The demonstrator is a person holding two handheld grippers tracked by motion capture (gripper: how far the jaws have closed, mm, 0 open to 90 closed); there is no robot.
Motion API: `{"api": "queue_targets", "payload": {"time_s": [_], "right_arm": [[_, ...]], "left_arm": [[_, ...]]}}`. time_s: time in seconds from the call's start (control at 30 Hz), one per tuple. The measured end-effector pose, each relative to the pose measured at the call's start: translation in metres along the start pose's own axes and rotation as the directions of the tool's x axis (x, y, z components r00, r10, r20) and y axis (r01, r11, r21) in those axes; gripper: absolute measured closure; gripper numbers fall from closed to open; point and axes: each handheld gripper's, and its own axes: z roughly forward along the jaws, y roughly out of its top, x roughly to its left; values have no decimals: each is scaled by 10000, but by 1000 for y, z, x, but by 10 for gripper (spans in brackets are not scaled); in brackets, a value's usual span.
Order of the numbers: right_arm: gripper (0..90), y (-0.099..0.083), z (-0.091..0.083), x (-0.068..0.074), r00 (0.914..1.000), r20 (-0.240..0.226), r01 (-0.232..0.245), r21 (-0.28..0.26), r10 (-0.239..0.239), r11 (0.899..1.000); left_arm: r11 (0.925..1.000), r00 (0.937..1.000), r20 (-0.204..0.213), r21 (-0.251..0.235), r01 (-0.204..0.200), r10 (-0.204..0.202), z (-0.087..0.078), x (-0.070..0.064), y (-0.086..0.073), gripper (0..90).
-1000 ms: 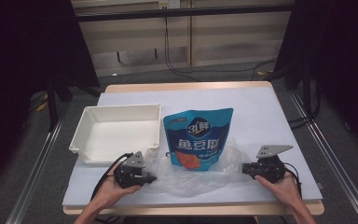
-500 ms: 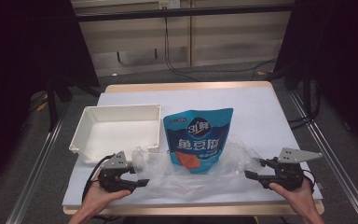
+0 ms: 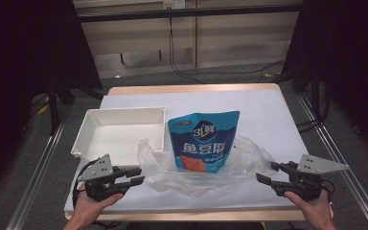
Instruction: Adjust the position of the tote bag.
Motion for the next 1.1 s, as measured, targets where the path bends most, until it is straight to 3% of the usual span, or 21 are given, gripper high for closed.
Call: {"api": "queue_targets", "payload": {"time_s": [0.07, 0.1, 0.27, 0.4, 0.53, 0.67, 0.73, 0.77, 0.87, 0.9, 0.93, 0.97, 1.0, 1.03, 1.1], "right_arm": [[525, 2, 1, -1, 10000, -31, -51, -48, 51, 10000], [586, 5, 6, -2, 10000, -69, 62, -27, -62, 10000], [607, 10, 15, 0, 9999, -110, 65, 77, -64, 9999], [532, 10, 12, 1, 10000, -51, 21, 180, -20, 9998], [460, 8, -1, 1, 9998, 220, -23, 34, 23, 10000], [463, 8, -17, 3, 9993, 365, -66, -289, 76, 9996], [548, 11, -23, 4, 9996, 296, -27, -487, 41, 9988], [661, 16, -23, 6, 9999, 88, 67, -482, -62, 9988], [728, 23, -17, 8, 9997, -84, 212, -363, -216, 9991], [789, 33, -3, 10, 9983, -450, 354, -364, -371, 9987], [789, 33, -3, 10, 9983, -450, 354, -364, -371, 9987], [827, 43, 11, 12, 9959, -669, 597, -272, -614, 9978], [827, 43, 11, 12, 9959, -669, 597, -272, -614, 9978], [859, 52, 26, 12, 9926, -988, 709, 20, -703, 9975], [874, 55, 33, 12, 9902, -1168, 795, 220, -765, 9966]], "left_arm": [[9998, 10000, 52, -186, -73, 74, 1, -2, 7, 719], [9996, 9998, 176, -234, -129, 133, 2, -3, 11, 735], [9985, 9965, 633, -63, -537, 540, 26, -1, 25, 799], [9974, 9935, 975, 362, -627, 589, 56, 0, 30, 838], [9958, 9898, 1328, 679, -610, 515, 80, -1, 32, 851], [9904, 9884, 1403, 1160, -754, 588, 95, -3, 30, 855], [9892, 9878, 1470, 1281, -712, 521, 98, -3, 28, 855], [9882, 9874, 1492, 1346, -735, 532, 99, -2, 29, 858], [9882, 9881, 1451, 1354, -710, 511, 101, 0, 32, 866], [9882, 9882, 1461, 1381, -661, 457, 103, 1, 34, 877], [9875, 9893, 1389, 1433, -655, 455, 104, 2, 36, 877], [9831, 9890, 1362, 1645, -798, 575, 106, 3, 40, 887], [9831, 9890, 1362, 1645, -798, 575, 106, 3, 40, 889], [9847, 9881, 1434, 1559, -778, 554, 108, 2, 41, 890], [9828, 9871, 1450, 1602, -917, 685, 110, 4, 42, 890]]}}
